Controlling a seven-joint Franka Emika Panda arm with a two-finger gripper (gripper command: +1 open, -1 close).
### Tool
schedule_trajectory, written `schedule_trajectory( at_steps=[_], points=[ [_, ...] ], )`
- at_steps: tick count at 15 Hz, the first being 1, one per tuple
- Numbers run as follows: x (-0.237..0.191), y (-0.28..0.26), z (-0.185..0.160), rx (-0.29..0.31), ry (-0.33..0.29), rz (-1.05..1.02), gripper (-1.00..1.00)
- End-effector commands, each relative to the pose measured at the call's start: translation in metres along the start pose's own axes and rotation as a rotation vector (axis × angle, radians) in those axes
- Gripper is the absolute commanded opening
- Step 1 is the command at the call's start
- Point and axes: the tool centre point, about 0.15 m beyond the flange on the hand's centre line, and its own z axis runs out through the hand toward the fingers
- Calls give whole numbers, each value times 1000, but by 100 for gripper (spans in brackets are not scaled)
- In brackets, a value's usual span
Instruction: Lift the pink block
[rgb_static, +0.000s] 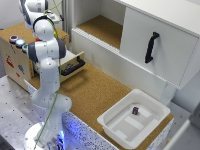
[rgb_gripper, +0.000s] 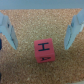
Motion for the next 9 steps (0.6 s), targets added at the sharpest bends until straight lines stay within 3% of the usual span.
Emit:
schedule_trajectory(
  at_steps=[1,9],
  points=[
    [3,6,22,5,49,23,100],
    [-6,8,33,-21,65,8,100]
  ],
)
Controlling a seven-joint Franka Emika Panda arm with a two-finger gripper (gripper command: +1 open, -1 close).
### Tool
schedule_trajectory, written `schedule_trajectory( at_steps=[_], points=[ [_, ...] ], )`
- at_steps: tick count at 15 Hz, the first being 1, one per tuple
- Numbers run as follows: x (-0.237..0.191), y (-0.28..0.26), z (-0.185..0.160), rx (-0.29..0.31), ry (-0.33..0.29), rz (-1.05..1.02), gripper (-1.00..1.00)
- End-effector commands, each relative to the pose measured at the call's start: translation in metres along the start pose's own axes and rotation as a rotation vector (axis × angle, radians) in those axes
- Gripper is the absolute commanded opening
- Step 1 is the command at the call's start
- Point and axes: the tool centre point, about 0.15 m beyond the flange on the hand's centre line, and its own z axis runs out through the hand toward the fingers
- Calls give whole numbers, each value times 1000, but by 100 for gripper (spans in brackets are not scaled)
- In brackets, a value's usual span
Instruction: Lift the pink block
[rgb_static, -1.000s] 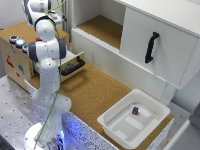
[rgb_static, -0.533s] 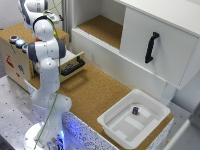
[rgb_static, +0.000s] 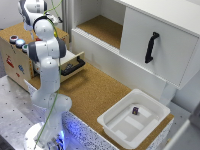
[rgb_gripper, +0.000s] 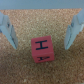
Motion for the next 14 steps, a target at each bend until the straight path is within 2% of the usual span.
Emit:
schedule_trajectory(
  at_steps=[1,11,14],
  points=[
    [-15,3,18,-29,62,7,-100],
    [-22,3,14,-28,100,18,-100],
    [-25,4,2,-38,121,48,-100]
  ],
)
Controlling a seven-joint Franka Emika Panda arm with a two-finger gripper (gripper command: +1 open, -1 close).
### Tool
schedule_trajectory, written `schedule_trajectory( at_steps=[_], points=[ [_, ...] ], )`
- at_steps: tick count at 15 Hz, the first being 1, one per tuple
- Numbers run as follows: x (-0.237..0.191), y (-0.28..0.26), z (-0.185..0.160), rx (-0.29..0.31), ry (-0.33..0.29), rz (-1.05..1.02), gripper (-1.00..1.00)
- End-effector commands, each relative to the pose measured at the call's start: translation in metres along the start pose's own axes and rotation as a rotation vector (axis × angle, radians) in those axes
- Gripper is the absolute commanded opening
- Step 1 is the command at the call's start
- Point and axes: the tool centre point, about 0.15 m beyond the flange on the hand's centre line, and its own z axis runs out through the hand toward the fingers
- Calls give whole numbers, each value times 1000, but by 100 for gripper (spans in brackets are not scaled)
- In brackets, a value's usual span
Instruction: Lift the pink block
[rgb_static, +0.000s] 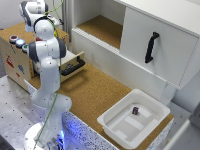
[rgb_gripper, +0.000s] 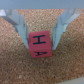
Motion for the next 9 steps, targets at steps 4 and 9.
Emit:
schedule_trajectory(
  at_steps=[4,9],
  points=[
    [-30,1,-28,-80,142,144,-100],
    [-78,5,-38,-132,156,208,-100]
  ],
)
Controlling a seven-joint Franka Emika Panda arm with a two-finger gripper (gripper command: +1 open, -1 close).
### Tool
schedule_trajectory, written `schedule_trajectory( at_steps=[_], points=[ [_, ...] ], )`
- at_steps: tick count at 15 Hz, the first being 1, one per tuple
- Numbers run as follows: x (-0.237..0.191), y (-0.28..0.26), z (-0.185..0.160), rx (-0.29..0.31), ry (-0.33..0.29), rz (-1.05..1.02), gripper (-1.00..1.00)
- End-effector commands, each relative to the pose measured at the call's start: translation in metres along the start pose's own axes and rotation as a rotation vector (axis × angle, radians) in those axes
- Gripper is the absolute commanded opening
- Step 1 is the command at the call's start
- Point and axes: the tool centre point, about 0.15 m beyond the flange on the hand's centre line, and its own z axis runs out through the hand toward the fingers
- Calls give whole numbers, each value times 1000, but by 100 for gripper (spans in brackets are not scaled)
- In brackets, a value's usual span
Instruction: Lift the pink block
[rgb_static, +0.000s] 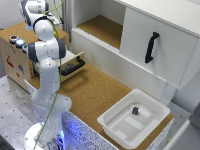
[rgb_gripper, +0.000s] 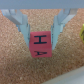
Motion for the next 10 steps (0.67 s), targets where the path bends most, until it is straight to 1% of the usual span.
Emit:
schedule_trajectory(
  at_steps=[1,2,3,4,7,9,10],
  points=[
    [-72,11,-2,-74,124,15,-100],
    [-86,15,2,-84,130,-17,-100],
    [-99,19,6,-102,123,-24,-100],
    [-113,20,10,-121,139,-53,-100],
    [-149,19,32,-199,155,-115,-100],
    [-166,27,43,-196,171,-134,-100],
    [-172,30,52,-204,173,-136,-100]
  ],
)
